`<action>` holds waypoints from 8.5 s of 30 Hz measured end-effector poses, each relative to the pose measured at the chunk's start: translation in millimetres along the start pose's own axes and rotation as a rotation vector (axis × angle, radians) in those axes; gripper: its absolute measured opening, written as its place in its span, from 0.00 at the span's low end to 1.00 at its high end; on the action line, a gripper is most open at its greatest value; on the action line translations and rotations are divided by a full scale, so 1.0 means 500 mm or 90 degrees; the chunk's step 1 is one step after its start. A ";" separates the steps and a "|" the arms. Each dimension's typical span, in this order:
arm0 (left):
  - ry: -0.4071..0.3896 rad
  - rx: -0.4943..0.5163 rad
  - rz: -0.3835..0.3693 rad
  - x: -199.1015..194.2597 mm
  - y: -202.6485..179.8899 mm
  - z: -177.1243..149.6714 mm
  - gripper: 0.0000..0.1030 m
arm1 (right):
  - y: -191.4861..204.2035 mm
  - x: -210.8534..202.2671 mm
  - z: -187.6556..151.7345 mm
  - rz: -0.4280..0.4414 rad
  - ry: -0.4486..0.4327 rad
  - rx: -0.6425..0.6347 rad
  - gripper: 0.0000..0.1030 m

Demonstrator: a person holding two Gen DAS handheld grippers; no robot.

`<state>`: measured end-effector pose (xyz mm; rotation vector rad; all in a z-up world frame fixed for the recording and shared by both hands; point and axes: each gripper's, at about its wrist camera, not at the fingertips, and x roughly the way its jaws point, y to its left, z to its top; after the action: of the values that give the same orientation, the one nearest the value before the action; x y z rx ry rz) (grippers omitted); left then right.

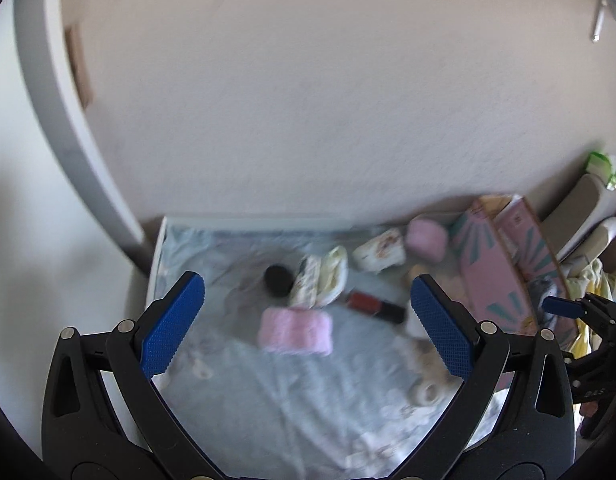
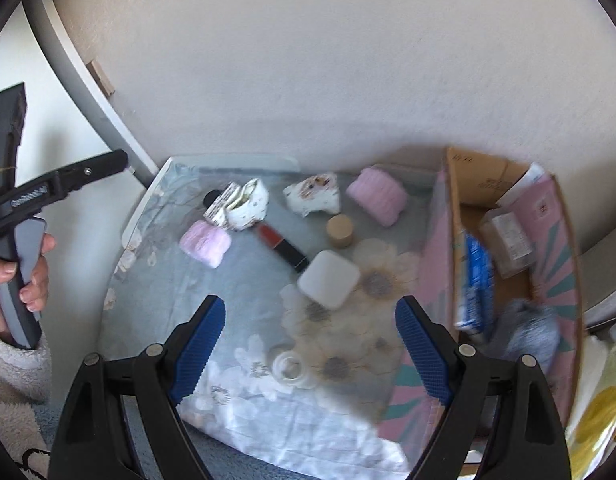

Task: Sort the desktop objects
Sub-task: 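Withdraw both grippers back over the floral cloth, then grasp the pink towel roll with the left gripper while the right grasps the tape roll, then carry the pink towel roll and tape roll into the cardboard box and release both, then withdraw both grippers back over the floral cloth, then grasp the black round jar with the left gripper while the right grasps the white soap box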

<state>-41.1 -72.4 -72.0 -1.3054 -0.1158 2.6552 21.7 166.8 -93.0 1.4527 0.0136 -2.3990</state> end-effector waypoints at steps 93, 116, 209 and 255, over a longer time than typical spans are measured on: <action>0.063 0.121 -0.115 0.053 -0.231 0.006 0.19 | -0.014 -0.006 0.027 0.004 0.049 -0.084 0.38; 0.126 0.222 -0.233 0.207 -0.633 0.073 0.19 | -0.307 -0.068 -0.065 -0.058 0.073 0.062 0.38; 0.041 0.022 -0.025 0.074 0.028 0.019 1.00 | 0.014 0.072 0.026 -0.054 0.066 -0.019 0.81; 0.109 0.170 -0.011 0.417 0.074 -0.040 0.45 | -0.012 0.333 0.010 -0.097 0.118 0.127 0.62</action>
<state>-154.4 -68.2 -251.8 -1.4224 0.2407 2.4267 -54.7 125.4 -235.6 1.8214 -0.0762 -2.4326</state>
